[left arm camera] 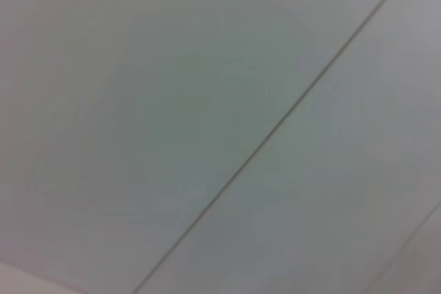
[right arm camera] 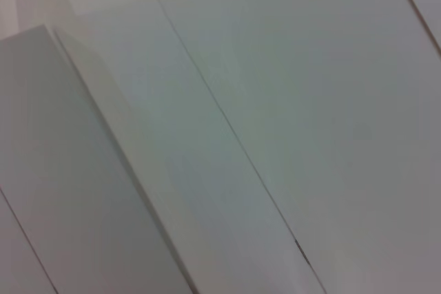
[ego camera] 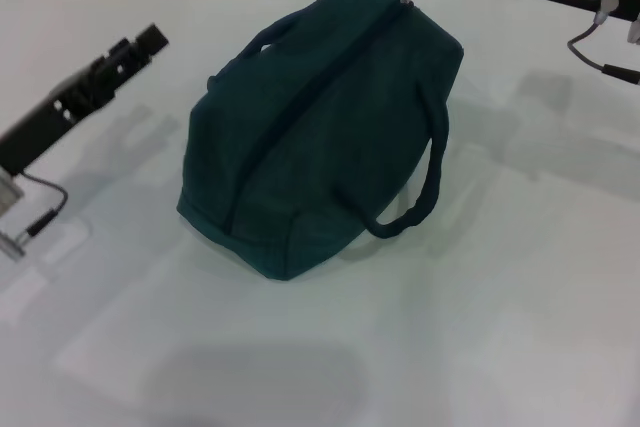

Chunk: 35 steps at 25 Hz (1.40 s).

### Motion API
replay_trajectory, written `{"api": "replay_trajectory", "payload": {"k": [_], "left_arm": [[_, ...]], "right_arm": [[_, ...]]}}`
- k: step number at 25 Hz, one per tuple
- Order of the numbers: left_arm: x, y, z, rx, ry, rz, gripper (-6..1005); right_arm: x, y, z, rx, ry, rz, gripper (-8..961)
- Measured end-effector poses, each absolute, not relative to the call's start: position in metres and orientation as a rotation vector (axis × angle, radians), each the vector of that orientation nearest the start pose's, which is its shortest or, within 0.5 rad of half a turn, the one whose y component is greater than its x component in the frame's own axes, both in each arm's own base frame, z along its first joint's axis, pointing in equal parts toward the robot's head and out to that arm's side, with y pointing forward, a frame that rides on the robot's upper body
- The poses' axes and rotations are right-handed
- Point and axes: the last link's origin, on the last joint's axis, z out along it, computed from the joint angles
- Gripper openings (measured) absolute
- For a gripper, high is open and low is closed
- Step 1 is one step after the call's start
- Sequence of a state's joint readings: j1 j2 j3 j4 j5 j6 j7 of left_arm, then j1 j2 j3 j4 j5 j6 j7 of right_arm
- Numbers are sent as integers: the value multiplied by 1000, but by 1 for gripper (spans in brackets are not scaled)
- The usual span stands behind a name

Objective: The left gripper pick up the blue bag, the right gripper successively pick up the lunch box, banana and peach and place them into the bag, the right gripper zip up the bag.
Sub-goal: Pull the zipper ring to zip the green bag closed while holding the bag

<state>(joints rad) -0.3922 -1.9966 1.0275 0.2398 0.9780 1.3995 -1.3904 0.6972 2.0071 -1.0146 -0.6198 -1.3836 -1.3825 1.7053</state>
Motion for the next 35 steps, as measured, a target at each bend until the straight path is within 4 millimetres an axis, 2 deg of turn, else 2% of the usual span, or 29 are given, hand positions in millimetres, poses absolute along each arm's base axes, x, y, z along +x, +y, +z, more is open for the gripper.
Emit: {"api": "replay_trajectory", "payload": {"k": [4,8,10,14,18,23,29,35], "left_arm": [[-297,348,37,-2047,-1256,-1254,856],[-263,376,57,-2264,-1335,-1132,878],[-238,385,66,-2397,-1402,-1041,876],[-193,389,76,-2601,-1450,-955,868],[-163,389,78,-2714,-1521,-869,865],[-152,393,71,-2749,-1540,-650,863],[-149,394,66,-2750,-1420,-523,860],[-150,391,58,-2762,-1379,-450,857]], "right_arm": [[157,403,27,-2548,795,1216,25],[158,404,28,-2546,777,1209,26],[157,404,28,-2546,767,1207,27],[154,404,27,-2554,748,1210,28],[154,404,27,-2556,747,1210,29],[157,403,28,-2550,751,1209,30],[158,403,29,-2539,754,1218,32],[159,402,28,-2544,761,1224,33]]}}
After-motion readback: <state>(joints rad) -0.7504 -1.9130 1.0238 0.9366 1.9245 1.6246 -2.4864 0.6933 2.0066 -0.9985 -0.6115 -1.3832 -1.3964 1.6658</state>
